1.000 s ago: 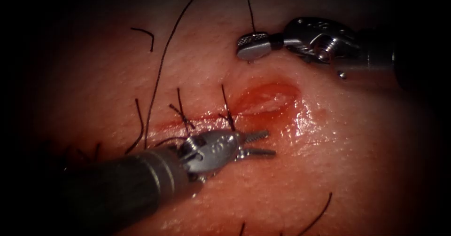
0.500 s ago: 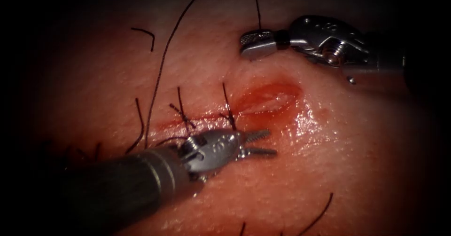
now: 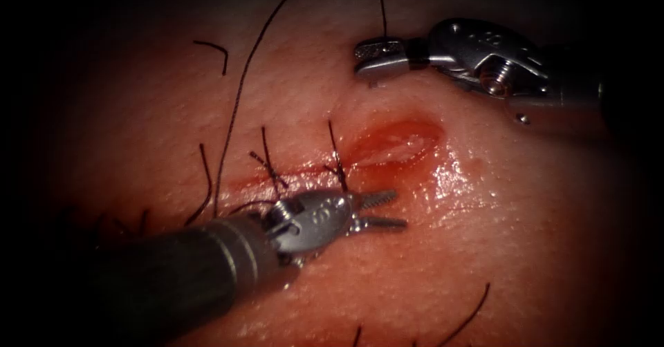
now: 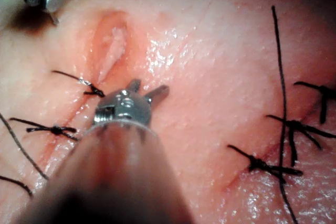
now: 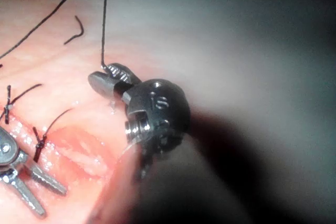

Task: Wound Closure
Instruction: Push needle through skin above the incision with right needle driver, then pull needle through skin the rest of the way with the left holder

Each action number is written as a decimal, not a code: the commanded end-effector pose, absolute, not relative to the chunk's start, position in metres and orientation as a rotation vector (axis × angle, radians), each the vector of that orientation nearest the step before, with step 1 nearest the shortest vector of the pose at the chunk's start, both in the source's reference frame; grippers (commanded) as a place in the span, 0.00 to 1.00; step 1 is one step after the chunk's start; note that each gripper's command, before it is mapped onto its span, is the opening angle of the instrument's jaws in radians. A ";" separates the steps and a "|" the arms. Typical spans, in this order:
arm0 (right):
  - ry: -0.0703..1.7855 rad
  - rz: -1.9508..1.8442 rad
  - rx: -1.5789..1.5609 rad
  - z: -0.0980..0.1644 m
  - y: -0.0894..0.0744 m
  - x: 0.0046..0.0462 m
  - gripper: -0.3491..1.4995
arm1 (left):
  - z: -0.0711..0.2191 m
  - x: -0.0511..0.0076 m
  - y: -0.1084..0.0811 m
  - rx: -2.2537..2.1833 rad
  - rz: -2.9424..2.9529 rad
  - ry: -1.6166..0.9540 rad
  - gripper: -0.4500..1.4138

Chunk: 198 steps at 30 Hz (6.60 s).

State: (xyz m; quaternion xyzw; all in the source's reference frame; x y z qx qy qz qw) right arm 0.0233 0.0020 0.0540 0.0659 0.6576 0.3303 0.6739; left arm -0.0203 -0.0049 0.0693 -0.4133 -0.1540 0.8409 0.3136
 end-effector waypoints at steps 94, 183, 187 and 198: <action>1.240 0.805 0.428 0.056 -0.001 0.0235 0.89 | 0.069 -0.0202 -0.004 -1.092 2.216 -0.413 0.32; 1.213 1.090 0.561 0.062 -0.009 0.0096 0.50 | 0.068 -0.0233 -0.001 -1.548 2.579 0.096 0.46; 1.214 1.099 0.566 0.063 -0.010 0.0097 0.48 | 0.069 -0.0233 -0.001 -1.543 2.575 0.096 0.46; 1.243 1.128 0.573 0.063 -0.010 0.0096 0.40 | 0.070 -0.0236 -0.001 -1.492 2.405 -0.040 0.00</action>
